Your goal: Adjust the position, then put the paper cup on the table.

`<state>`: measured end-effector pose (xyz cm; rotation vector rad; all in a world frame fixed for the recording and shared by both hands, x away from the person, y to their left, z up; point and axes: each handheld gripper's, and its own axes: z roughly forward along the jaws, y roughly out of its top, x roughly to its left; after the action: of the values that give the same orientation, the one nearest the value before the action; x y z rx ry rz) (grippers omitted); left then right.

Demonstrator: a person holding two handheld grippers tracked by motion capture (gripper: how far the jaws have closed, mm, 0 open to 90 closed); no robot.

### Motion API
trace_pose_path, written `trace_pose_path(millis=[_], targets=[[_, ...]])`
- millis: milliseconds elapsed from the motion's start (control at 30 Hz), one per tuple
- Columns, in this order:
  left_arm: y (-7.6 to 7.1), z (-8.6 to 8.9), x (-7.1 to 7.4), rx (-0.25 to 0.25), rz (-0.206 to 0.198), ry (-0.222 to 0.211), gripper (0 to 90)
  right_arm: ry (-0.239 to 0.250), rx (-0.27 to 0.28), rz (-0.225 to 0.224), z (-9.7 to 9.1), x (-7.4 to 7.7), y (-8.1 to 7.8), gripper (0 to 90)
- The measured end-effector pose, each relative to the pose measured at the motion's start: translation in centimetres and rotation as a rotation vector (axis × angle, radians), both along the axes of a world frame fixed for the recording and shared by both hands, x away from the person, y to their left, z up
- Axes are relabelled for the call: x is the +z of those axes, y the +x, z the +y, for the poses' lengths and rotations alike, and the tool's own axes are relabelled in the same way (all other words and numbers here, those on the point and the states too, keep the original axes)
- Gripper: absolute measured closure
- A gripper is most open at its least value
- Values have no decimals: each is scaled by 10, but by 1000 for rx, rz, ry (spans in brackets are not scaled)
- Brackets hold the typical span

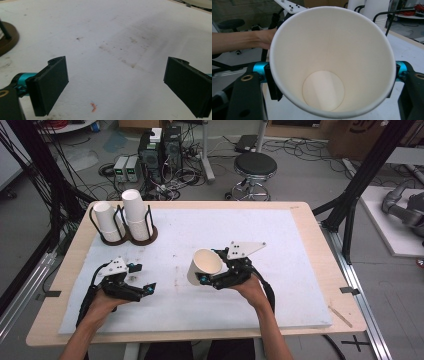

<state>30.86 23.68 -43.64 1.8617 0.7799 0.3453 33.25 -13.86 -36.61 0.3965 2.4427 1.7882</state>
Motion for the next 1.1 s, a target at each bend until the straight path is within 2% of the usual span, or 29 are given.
trace_pose_path(millis=[100, 333, 700, 1000, 1100], targets=[[-1, 6, -1, 24, -5, -25, 56, 2, -7, 2, -1, 0, 1, 269], [0, 11, -7, 47, 10, -18, 56, -2, -17, 4, -2, 0, 2, 269], [1, 14, -8, 52, 13, -30, 56, -15, -31, 0, -3, 0, 4, 269], [2, 13, -10, 58, 12, -22, 56, -32, -46, -4, -2, -1, 6, 269], [2, 13, -12, 77, 11, -37, 56, -36, -54, 1, -1, -2, 7, 269]])
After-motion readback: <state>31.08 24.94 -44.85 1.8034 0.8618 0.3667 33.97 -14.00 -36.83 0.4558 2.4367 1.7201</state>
